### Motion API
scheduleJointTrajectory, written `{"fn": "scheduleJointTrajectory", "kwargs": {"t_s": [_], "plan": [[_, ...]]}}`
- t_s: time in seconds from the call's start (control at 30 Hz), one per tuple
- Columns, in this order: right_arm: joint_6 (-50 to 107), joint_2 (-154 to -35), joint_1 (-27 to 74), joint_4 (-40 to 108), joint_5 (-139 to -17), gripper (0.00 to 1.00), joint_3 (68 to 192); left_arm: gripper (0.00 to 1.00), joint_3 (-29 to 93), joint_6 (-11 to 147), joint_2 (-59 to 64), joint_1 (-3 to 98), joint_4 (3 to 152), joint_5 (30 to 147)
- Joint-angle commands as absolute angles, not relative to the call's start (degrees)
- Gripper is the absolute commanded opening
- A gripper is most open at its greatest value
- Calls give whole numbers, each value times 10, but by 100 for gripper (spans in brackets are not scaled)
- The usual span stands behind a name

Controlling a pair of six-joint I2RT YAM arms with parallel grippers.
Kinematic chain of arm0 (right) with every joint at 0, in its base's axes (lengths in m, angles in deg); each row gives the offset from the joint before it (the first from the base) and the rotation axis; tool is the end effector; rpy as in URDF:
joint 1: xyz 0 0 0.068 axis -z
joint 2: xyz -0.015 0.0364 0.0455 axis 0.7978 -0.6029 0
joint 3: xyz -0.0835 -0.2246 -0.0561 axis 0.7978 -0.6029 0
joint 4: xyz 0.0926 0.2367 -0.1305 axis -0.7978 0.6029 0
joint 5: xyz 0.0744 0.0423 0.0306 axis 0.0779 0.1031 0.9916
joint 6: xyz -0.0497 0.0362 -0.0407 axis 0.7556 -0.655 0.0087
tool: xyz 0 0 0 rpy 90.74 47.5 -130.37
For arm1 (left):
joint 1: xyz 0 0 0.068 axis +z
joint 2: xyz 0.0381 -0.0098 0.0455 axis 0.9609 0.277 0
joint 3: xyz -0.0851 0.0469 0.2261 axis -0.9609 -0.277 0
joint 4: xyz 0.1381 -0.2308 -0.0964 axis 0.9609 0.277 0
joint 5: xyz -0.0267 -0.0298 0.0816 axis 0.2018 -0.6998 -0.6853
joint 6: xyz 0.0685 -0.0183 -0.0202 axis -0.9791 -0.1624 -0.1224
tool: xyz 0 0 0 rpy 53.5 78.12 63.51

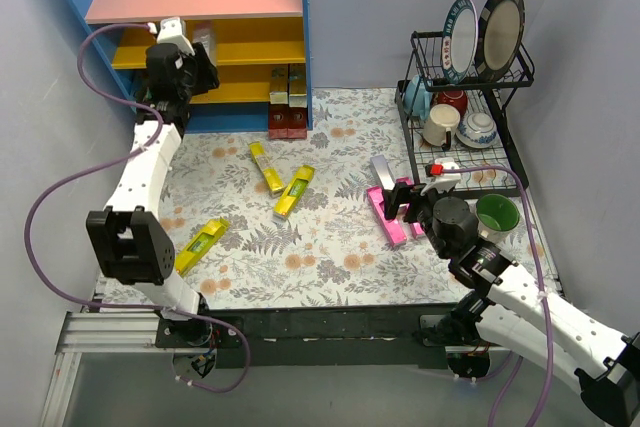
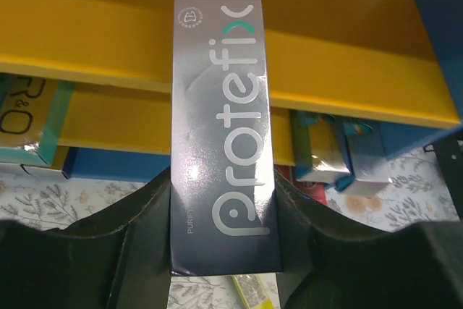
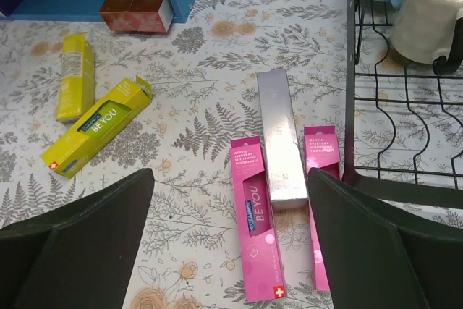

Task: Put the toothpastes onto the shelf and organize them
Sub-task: Place the toothpaste on the shelf.

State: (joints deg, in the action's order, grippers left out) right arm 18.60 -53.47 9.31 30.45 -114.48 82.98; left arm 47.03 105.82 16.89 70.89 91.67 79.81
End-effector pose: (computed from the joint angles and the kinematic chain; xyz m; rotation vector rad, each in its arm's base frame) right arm 0.1956 0.1460 0.2528 -0.0375 1.7116 0.3578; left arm 0.4238 -0.0219 0.3624 -0.7522 1.7196 -0.6365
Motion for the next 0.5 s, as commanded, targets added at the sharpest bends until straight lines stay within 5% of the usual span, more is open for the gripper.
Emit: {"fn": "scheduleJointTrajectory", "kwargs": {"t_s": [0.0,0.23,0.47], "plan": [[219,-529,95,275,-1145,95,828,27,589,1047,233,770,953,832],[223,-552,95,264,-1114,95,824,29,731,1035,340,833,965,822],[228,-560,96,261,-1103,95,822,35,734,1016,377,861,892,810]]}}
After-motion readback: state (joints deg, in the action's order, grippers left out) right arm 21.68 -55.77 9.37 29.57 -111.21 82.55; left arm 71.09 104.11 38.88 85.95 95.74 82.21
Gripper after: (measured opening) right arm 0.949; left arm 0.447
